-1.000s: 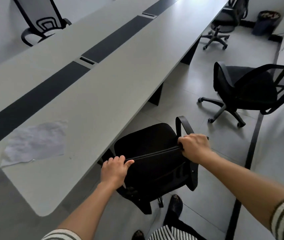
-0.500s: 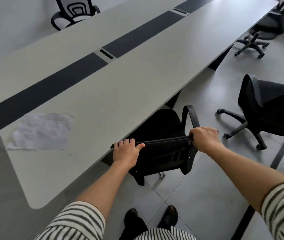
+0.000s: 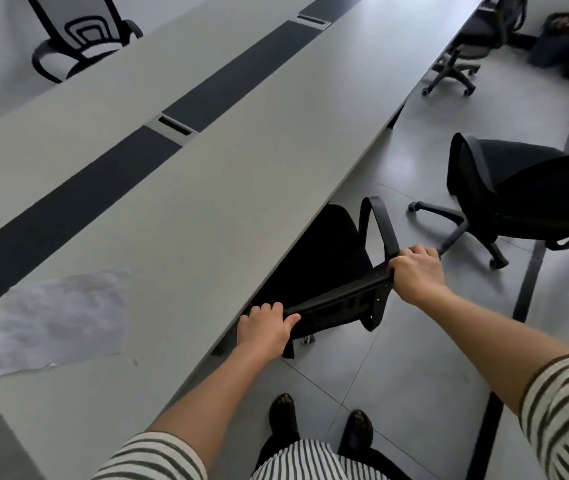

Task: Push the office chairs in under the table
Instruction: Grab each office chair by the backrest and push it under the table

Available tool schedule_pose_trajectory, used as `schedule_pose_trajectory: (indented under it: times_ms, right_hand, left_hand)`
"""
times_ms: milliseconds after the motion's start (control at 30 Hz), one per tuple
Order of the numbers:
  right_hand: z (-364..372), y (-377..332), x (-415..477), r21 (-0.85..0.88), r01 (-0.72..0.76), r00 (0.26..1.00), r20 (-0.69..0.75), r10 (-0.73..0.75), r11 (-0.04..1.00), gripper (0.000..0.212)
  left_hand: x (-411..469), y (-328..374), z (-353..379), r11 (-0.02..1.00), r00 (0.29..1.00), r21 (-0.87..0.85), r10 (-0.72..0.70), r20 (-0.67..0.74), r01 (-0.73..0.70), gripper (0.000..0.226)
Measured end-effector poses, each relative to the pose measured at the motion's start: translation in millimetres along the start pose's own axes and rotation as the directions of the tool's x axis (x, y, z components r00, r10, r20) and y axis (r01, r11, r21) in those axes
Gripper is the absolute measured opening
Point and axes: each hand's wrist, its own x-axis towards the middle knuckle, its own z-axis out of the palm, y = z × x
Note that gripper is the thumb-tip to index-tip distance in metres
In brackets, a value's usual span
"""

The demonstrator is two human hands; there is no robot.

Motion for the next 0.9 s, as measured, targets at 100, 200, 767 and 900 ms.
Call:
schedule_pose_trajectory:
  times_ms: [100, 200, 767, 900]
  right_hand:
    - [5, 2, -15, 0.033, -0.058, 0.998, 0.001, 0.058, 0.998, 0.029]
    - [10, 7, -37, 0.220, -0.054, 0.993, -0.086, 0.075, 0.974, 0.034]
    - [95, 222, -208, 0.916, -0.381, 0.805, 0.397, 0.440, -0.130, 0.008]
    - [111, 277, -237, 0.854, -0.381, 0.676, 0.519, 0.523, -0.355, 0.011]
  left_hand:
    - [-1, -3, 1, 0.997, 0.998, 0.050, 0.065, 0.000, -0.065, 0.054]
    - [-1, -4, -3, 0.992, 0.995, 0.075, 0.097, 0.012, -0.098, 0.052]
    - [-37, 245, -28, 0.599, 0.972, -0.796, 0.226, 0.060, -0.090, 0.011]
    - [-27, 309, -21, 0.534, 0.961, -0.845, 0.228, 0.156, 0.010, 0.014]
